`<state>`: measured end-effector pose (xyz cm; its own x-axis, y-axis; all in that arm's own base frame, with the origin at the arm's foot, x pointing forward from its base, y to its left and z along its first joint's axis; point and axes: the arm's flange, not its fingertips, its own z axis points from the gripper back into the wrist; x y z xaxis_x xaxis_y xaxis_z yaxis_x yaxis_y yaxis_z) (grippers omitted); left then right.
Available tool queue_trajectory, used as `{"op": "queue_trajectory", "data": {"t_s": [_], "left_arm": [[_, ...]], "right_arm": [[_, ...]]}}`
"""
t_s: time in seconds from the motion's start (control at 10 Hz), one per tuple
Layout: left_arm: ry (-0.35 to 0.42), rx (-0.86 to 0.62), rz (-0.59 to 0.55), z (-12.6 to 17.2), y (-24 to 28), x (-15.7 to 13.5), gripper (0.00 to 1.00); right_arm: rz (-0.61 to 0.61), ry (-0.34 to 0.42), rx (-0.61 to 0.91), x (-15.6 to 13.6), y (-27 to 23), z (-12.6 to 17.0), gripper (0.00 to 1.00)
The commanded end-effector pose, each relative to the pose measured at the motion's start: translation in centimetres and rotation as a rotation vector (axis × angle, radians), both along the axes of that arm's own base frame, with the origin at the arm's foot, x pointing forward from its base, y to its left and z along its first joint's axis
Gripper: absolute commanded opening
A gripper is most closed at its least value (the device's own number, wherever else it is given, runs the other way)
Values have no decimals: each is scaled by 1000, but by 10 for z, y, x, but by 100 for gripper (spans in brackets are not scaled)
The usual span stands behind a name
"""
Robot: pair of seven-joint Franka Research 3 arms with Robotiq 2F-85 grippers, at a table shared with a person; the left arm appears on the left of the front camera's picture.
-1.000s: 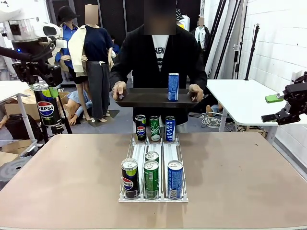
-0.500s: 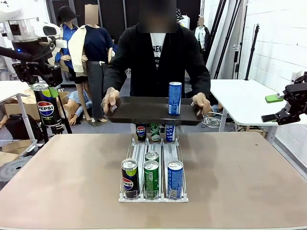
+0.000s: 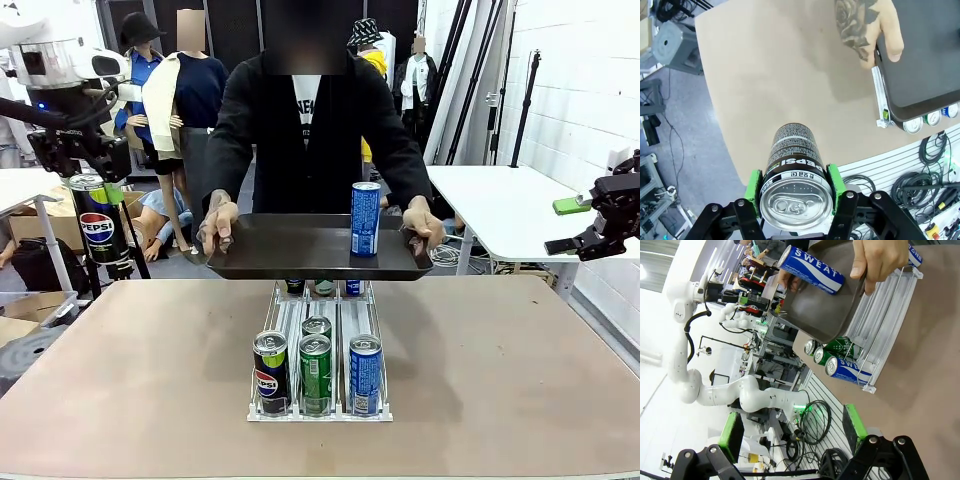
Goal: Retrieve and hand over the desired beverage to the person.
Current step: Place the picked can on the Handle tray extended by the person.
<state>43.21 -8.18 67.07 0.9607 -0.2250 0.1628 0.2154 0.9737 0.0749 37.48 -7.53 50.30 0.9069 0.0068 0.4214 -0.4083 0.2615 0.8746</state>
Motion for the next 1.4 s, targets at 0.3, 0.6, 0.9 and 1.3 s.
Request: {"op": "queue_trajectory", "data": {"t_s": [0.3,0.6,0.9,1.3], "left_arm": [[-44,-20,42,41,-37,-22,0],[-42,36,-7,69,-76,6,0],[-39,22,-73,90,-118,35,0],[-39,52,-192,81,-182,56,0]], "right_arm": [[7,-3,4,-4,1,-2,100],[7,-3,4,-4,1,-2,100],[7,-3,4,-4,1,-2,100],[7,-3,4,-4,1,-2,100]]}}
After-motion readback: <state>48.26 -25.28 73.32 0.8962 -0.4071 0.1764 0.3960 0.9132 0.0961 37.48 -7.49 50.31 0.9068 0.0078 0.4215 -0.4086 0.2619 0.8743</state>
